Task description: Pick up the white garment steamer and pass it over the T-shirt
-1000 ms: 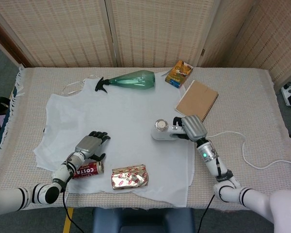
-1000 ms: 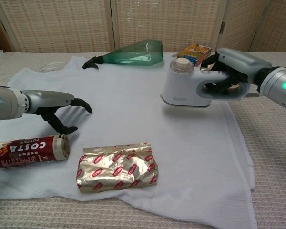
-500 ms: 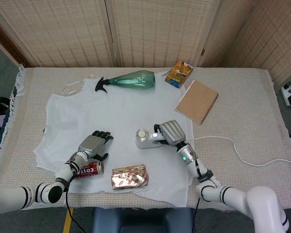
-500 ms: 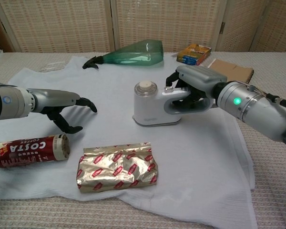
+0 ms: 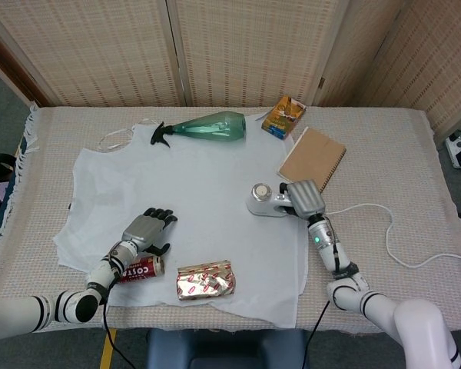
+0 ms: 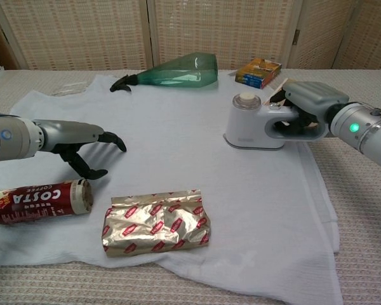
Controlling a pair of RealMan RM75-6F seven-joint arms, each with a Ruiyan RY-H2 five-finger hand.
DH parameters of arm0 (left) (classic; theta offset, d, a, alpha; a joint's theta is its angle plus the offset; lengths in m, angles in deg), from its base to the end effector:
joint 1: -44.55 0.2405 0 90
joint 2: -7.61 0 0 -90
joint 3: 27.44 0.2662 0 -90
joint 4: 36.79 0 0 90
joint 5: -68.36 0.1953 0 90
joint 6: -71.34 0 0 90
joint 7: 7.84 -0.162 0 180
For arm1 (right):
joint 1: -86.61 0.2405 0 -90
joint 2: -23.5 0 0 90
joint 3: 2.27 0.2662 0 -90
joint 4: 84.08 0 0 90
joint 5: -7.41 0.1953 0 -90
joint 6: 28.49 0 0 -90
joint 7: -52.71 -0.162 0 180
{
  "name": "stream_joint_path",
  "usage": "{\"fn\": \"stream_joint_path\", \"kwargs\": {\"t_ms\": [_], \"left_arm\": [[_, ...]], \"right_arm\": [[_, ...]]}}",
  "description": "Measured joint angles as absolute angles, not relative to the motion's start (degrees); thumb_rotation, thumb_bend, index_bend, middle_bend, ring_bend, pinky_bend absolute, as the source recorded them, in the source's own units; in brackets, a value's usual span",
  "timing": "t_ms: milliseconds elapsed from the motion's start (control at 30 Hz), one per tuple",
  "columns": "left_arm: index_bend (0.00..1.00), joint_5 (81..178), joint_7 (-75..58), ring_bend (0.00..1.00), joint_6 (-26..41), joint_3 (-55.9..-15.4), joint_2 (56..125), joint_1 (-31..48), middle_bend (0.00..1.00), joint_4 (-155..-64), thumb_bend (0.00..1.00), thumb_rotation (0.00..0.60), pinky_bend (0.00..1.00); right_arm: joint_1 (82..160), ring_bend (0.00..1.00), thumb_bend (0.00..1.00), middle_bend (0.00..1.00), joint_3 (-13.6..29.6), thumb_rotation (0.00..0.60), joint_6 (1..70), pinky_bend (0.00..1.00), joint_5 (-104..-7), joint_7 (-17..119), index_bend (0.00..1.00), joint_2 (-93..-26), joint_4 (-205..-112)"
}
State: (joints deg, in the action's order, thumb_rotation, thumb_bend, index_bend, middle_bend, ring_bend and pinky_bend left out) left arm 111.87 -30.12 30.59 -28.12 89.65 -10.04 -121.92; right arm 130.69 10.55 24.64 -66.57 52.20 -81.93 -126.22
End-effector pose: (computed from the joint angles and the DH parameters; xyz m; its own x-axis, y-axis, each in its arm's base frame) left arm -0.1746 0.3776 -0.0148 0.5501 0.5209 0.6527 0.8351 -0.3512 -0.4234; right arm -0.2141 -0.4288 -0.0273 0.4681 -0.1204 0.8754 -0.8691 -0.2418 0.4315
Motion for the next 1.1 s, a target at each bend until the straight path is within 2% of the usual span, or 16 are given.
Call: {"fn": "stream_joint_path", "kwargs": {"t_ms": [167,400,567,800,1100], "left_arm": [[0.16,112.15,-29.77,0.00,30.61,-28.02,89.62,-9.90,0.07,-121.85,0.48,0.448,0.00],[0.16,112.40,-29.43,0.00,30.53,-27.97,89.68,-9.75,0.07,-121.89,0.48,0.451,0.00],[0.16,112.40,-29.47,0.00,30.44,-27.85,89.64,-9.70,0.07,-121.89,0.48,0.449,0.00],[0.16,112.18,-29.57,0.00,30.39,-27.83,89.63,-9.77,0.07,-121.80,0.48,0.448,0.00],[0.16,112.30,-29.47,0.00,30.41,-27.78,89.69,-9.72,0.07,-121.59,0.48,0.451,0.00]], "right_arm": [[129.60,0.87,0.66,0.81,10.86,0.600,26.47,0.92,-66.83,50.03,0.72,-79.98,-127.29],[129.12,0.87,0.66,0.81,11.04,0.600,30.03,0.92,-69.08,48.11,0.71,-76.78,-135.83],[130.28,0.87,0.66,0.81,10.55,0.600,30.13,0.92,-70.70,48.61,0.71,-77.48,-140.59],[132.35,0.87,0.66,0.81,9.28,0.600,28.22,0.92,-71.63,49.82,0.71,-82.39,-138.81],[132.32,0.87,0.66,0.81,8.45,0.600,27.58,0.92,-71.55,51.46,0.71,-83.98,-131.86]]}}
